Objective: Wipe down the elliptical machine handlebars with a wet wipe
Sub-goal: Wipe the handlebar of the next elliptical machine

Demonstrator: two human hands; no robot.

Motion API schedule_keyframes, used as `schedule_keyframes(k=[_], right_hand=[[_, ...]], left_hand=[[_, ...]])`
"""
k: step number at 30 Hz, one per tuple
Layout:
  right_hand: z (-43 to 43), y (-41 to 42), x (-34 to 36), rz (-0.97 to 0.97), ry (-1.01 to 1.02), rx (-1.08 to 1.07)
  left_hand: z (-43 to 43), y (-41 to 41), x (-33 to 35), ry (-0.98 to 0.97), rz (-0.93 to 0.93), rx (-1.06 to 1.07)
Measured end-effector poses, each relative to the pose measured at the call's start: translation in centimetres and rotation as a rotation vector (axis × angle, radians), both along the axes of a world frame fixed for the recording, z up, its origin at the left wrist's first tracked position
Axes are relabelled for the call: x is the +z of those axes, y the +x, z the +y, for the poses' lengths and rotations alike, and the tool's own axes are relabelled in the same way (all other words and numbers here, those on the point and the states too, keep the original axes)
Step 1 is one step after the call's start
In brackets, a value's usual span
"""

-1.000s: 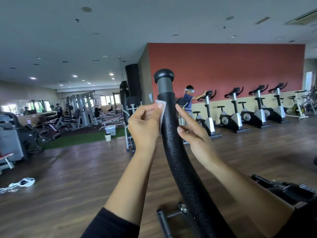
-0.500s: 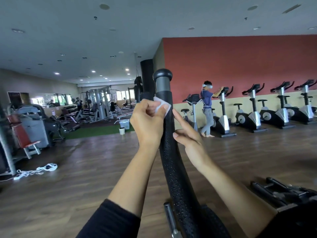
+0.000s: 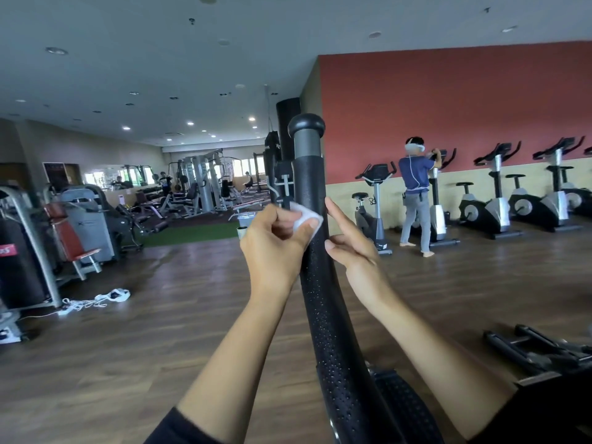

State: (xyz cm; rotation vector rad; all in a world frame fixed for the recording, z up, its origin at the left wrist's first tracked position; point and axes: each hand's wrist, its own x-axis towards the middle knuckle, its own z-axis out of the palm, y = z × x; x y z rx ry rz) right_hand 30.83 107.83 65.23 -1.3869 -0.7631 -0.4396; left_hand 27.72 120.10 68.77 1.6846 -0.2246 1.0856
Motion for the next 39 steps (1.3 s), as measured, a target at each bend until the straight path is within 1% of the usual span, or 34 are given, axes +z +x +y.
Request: schedule_keyframes(k=[3, 6, 7, 9, 11, 13, 16, 19, 21, 24, 27, 29, 35, 39], right_hand=[[0.0, 0.0, 0.0, 0.006, 0.008, 0.013], [0.0, 0.0, 0.1, 0.017, 0.005, 0.009], [0.0, -0.1, 0.1, 0.014, -0.003, 0.003], [0.0, -0.2, 0.0, 0.002, -0.017, -0.015], [0.0, -0.3, 0.2, 0.001, 0.003, -0.014], [0.1, -0.3, 0.6, -0.014, 0.045, -0.005], [0.4, -0.2, 0.9, -0.071, 0.014, -0.044], [0.3, 0.2, 1.1, -0.089, -0.035, -0.147], [0.2, 0.2, 1.7, -0.123, -0.062, -0.218], [0.4, 0.3, 2.8, -0.144, -0.066, -0.251], [0.9, 0.5, 3.5, -0.176, -0.123, -0.300], [0.9, 0.5, 3.6, -0.179, -0.164, -0.358], [0.7, -0.2, 3.7, -0.126, -0.213, -0.412], [0.8, -1.0, 4.0, -0.101, -0.254, -0.447]], left_hand=[[0.1, 0.0, 0.3, 0.016, 0.024, 0.036], [-0.8, 0.4, 1.7, -0.018, -0.055, 0.073], [-1.0, 0.4, 1.5, -0.025, -0.070, 0.079], [-0.8, 0.0, 0.1, -0.024, -0.037, 0.072], [-0.1, -0.6, -1.3, -0.062, 0.014, 0.001], [0.2, -0.4, -1.2, -0.133, 0.030, -0.043], [-0.3, 0.6, 0.4, -0.257, -0.018, -0.077], [-0.4, 1.5, 0.4, -0.364, -0.061, -0.203], [0.2, 1.8, -0.9, -0.373, -0.051, -0.288], [1.1, 2.5, -1.5, -0.379, -0.033, -0.414], [1.1, 4.0, 0.9, -0.369, -0.074, -0.437], [0.9, 5.0, 2.1, -0.395, -0.090, -0.452], [1.5, 5.1, -0.8, -0.399, -0.082, -0.604], [1.1, 6.5, 1.7, -0.465, -0.079, -0.630]])
